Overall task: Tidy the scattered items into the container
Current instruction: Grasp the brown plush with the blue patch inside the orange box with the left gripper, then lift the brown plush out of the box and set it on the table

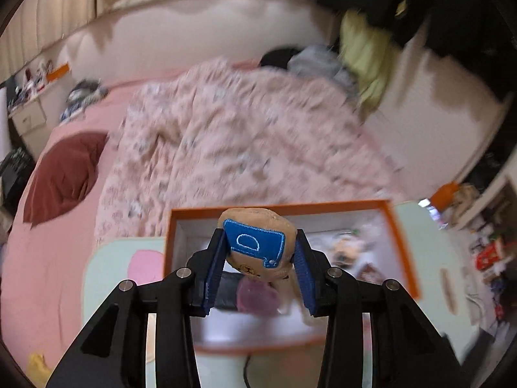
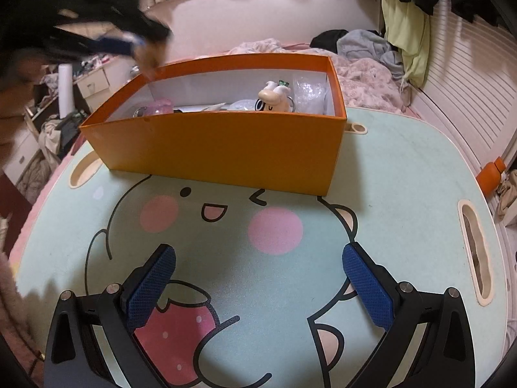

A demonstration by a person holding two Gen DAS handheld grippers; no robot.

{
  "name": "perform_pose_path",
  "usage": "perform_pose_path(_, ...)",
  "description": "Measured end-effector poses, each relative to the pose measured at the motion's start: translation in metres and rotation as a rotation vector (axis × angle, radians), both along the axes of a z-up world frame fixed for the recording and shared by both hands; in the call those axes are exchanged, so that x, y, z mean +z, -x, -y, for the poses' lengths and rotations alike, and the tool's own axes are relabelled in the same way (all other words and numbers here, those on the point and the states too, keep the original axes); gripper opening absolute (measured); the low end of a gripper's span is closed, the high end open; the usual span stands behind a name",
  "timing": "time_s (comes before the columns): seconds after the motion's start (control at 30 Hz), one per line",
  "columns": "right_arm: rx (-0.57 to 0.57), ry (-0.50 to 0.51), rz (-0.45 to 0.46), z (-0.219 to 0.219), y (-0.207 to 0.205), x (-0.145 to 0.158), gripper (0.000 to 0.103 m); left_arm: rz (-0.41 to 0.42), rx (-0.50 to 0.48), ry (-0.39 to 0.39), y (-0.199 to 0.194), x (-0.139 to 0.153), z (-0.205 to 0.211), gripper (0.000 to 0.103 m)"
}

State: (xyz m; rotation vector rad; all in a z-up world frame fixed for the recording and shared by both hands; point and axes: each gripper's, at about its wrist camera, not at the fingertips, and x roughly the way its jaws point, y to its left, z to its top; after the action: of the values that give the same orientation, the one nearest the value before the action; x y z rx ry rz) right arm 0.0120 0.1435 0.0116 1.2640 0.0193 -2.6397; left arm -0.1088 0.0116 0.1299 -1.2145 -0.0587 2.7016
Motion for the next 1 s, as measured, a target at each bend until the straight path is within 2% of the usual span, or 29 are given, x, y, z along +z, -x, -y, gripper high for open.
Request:
perform_pose_path(0.07, 0.000, 0.000, 0.000, 0.001, -0.001, 0.000, 0.103, -0.051, -0.042, -0.027, -0.027, 0.015, 0.000, 0.042)
perform_pose_path(0.17, -0.001, -0.002, 0.001, 0.001, -0.001, 0.001, 0.103, -0.081, -0.104, -0.062, -0.062, 0.017, -0.001, 0.042)
perform_pose_path(0.3, -0.002, -0.002, 0.001, 0.001, -0.001, 0.000, 0.103, -0.082, -0.146, -0.132, -0.102, -0.004, 0.003, 0.042)
perform_pose_path(0.37, -0.003, -0.002, 0.001, 0.001, -0.001, 0.000, 0.103, -0.074, -0.158, -0.139, -0.115, -0.017, 0.004, 0.042)
perform_pose_path(0.5, -0.004, -0.004, 0.002, 0.001, -0.001, 0.000, 0.103, -0.089, -0.136, -0.137, -0.129, -0.038, 0.010, 0.045)
perform_pose_path(0.63, -0.005, -0.005, 0.002, 0.002, -0.001, 0.000, 0.103, -0.152, -0.047, -0.237, -0.135, -0.051, 0.030, 0.058)
perform_pose_path(0.77, -0.006, -0.009, 0.003, 0.003, -0.001, -0.001, 0.103, -0.188, -0.032, -0.309, -0.138, -0.063, 0.048, 0.069)
perform_pose_path(0.9, -0.006, -0.010, 0.001, 0.004, -0.003, -0.001, 0.103, -0.214, 0.029, -0.343, -0.139, -0.085, 0.063, 0.070)
perform_pose_path(1.0, -0.006, -0.025, 0.000, 0.004, -0.003, 0.001, 0.103, -0.153, 0.043, -0.399, -0.133, -0.094, 0.075, 0.070)
